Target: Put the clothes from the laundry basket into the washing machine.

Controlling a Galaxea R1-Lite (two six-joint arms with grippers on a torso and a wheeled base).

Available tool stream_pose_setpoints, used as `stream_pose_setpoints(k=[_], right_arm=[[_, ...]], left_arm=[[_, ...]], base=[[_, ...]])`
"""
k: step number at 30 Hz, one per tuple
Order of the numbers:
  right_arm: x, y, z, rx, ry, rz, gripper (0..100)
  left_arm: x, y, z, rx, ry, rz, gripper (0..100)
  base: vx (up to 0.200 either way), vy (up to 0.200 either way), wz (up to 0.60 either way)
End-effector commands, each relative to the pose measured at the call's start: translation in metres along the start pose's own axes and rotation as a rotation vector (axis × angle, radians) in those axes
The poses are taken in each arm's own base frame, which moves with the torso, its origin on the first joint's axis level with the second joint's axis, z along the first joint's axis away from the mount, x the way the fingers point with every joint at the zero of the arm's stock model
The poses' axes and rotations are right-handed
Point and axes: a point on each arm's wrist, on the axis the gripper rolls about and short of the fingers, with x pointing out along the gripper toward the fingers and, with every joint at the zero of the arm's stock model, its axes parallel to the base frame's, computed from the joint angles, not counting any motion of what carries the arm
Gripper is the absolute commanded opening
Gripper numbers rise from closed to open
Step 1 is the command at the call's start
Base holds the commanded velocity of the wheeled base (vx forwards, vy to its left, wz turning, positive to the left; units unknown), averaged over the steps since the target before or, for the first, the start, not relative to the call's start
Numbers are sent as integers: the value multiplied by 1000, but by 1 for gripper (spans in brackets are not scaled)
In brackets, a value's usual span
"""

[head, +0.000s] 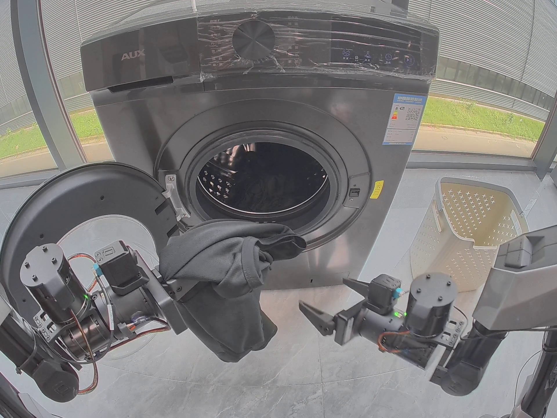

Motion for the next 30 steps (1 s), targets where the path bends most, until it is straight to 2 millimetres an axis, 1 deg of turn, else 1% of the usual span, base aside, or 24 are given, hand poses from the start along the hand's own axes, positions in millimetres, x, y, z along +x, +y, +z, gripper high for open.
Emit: stream_pose_setpoints(k=[1, 5, 8, 13, 19, 24, 30], right_arm=[[-57, -3, -7, 0, 110, -2, 100], [-59, -5, 2, 5, 76, -11, 100], [-63, -4, 8, 7, 51, -12, 100], [-64, -10, 9, 11, 45, -36, 100], [-63, -15, 9, 16, 48, -55, 100], [-60, -14, 11, 16, 33, -52, 100], [-57, -14, 13, 18, 21, -57, 100]], left_arm=[[-1, -1, 0, -13, -1, 32, 0], [-5, -3, -8, -22, 38, 32, 0], [-6, -1, -12, -30, 49, 102, 0], [-7, -1, -15, -24, 63, 146, 0], [-7, -3, -16, -24, 69, 150, 0], [-4, -3, -26, -23, 113, 148, 0], [0, -4, -36, -26, 159, 145, 0]], base=[[0, 0, 0], [0, 0, 0], [0, 0, 0], [0, 0, 0], [0, 0, 0], [0, 0, 0], [200, 0, 0]])
